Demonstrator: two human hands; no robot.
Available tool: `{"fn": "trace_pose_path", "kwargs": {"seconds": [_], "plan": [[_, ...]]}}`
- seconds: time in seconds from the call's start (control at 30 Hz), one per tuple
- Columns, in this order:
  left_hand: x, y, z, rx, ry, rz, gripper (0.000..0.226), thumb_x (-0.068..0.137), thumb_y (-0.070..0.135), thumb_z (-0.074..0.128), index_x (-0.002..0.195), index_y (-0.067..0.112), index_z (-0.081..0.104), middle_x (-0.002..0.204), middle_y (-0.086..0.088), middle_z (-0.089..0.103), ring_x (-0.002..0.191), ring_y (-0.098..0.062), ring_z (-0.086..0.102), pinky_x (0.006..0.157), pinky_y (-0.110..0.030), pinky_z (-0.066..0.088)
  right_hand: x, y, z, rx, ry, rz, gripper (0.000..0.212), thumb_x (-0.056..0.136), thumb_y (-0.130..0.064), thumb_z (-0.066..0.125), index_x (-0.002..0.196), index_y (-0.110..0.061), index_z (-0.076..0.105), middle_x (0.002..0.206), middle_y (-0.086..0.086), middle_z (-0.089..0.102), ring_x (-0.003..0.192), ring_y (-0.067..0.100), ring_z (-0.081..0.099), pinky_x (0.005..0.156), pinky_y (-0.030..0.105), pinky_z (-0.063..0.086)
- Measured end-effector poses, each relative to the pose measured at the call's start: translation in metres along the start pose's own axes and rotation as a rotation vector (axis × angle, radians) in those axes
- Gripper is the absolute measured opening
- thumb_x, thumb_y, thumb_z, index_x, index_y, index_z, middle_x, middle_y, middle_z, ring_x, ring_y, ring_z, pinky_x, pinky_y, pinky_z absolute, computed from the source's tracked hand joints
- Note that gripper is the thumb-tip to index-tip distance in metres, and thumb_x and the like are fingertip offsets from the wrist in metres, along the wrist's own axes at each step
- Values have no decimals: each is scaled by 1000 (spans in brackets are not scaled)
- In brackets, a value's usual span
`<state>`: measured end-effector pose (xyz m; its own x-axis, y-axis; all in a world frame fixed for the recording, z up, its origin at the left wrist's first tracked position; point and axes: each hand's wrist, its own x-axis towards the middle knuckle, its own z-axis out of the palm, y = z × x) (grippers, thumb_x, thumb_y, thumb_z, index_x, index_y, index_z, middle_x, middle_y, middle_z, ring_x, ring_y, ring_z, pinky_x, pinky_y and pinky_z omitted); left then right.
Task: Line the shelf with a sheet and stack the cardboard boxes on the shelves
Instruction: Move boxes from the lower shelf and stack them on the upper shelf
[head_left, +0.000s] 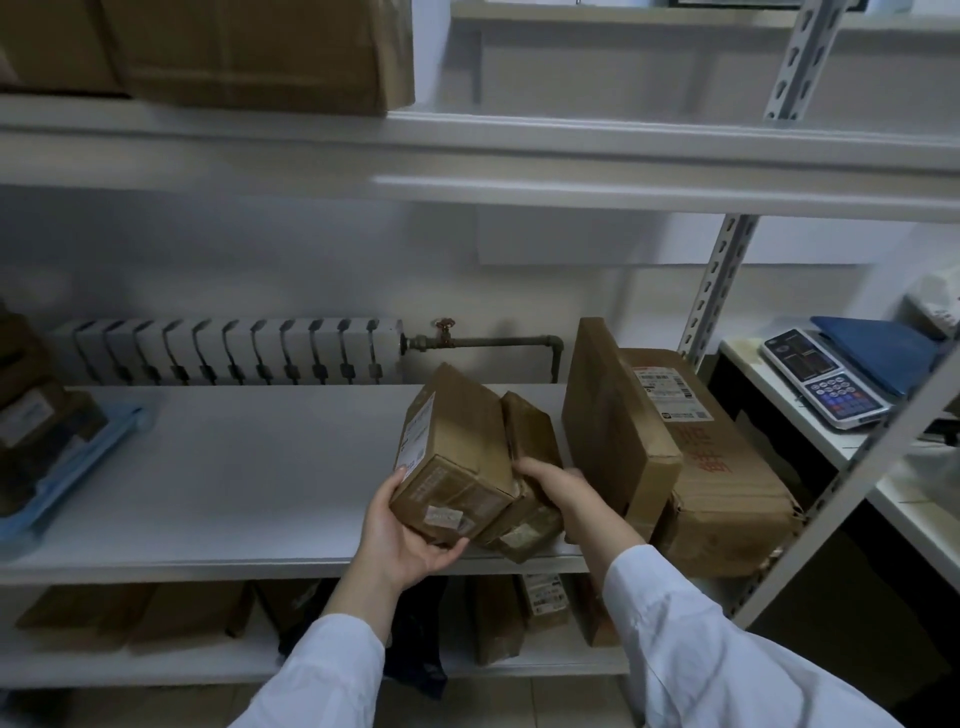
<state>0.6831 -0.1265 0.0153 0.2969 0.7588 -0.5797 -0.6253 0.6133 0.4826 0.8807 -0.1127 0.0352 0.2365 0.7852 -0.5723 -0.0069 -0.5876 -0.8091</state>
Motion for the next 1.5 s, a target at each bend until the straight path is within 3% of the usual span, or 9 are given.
{"fn": "trace_pose_path", "kwargs": {"seconds": [0.13, 0.3, 0.43, 0.53, 0.67, 0.83, 1.03, 1.23, 1.5], "plan": [[-18, -1, -2, -90, -73, 74, 56, 84, 55, 48, 121, 15, 58, 125, -21, 57, 114, -41, 51, 86, -50, 48, -18, -9, -1, 31, -5, -72, 61, 73, -41, 74, 113, -9, 43, 96, 13, 61, 94, 29, 65, 89, 41, 54], [-42, 0, -3, -49, -161, 127, 54, 80, 43, 55, 125, 13, 53, 127, -27, 54, 117, -48, 47, 94, -69, 36, -51, -22, -6, -123, 35, -216, 99, 59, -51, 76, 137, -10, 33, 132, 15, 49, 115, 33, 55, 97, 44, 49], [-64, 1, 2, 6, -110, 291, 43, 81, 22, 55, 124, 20, 52, 101, -16, 67, 94, -32, 60, 75, -47, 54, -72, -28, -19, -198, 55, -324, 97, 75, -43, 73, 147, -8, 19, 147, 16, 31, 128, 35, 43, 100, 41, 42], [-80, 3, 2, 105, -84, 398, 46, 92, 8, 45, 127, 38, 46, 110, -9, 62, 91, -27, 60, 74, -42, 49, -89, -30, -25, -277, 88, -422, 99, 75, -45, 72, 149, -12, 14, 148, 16, 25, 131, 36, 38, 104, 43, 39], [-104, 5, 11, 276, -41, 467, 33, 94, 29, 46, 127, 30, 47, 99, -8, 63, 74, -20, 64, 64, -34, 49, -115, -33, -22, -350, 142, -516, 103, 71, -46, 71, 149, -14, 13, 146, 15, 26, 132, 36, 35, 106, 47, 39], [-127, 4, 23, 517, 179, 572, 105, 45, 61, 72, 131, 8, 44, 112, -13, 62, 97, -28, 58, 70, -31, 46, -147, -31, -10, -471, 162, -654, 101, 71, -42, 71, 148, -14, 11, 141, 14, 29, 132, 35, 31, 105, 44, 35], [-151, 11, 16, 443, 204, 627, 114, 27, 49, 81, 127, 5, 47, 112, -16, 65, 86, -26, 64, 57, -28, 49, -182, -34, 5, -524, 192, -742, 100, 74, -41, 69, 148, -13, 9, 140, 14, 28, 132, 33, 28, 103, 41, 34], [-181, 9, -1, 347, 128, 667, 101, 46, 28, 77, 135, 12, 33, 105, -9, 62, 88, -24, 62, 80, -41, 52, -211, -17, 20, -525, 201, -740, 100, 74, -42, 68, 149, -13, 9, 138, 12, 30, 131, 31, 29, 103, 43, 35], [-222, 14, -32, 329, -33, 747, 86, 60, 24, 68, 139, 22, 34, 117, -12, 56, 99, -27, 57, 71, -37, 49, -240, 10, 32, -450, 200, -862, 99, 73, -44, 69, 148, -20, 9, 142, 7, 26, 133, 25, 28, 109, 42, 34]]}}
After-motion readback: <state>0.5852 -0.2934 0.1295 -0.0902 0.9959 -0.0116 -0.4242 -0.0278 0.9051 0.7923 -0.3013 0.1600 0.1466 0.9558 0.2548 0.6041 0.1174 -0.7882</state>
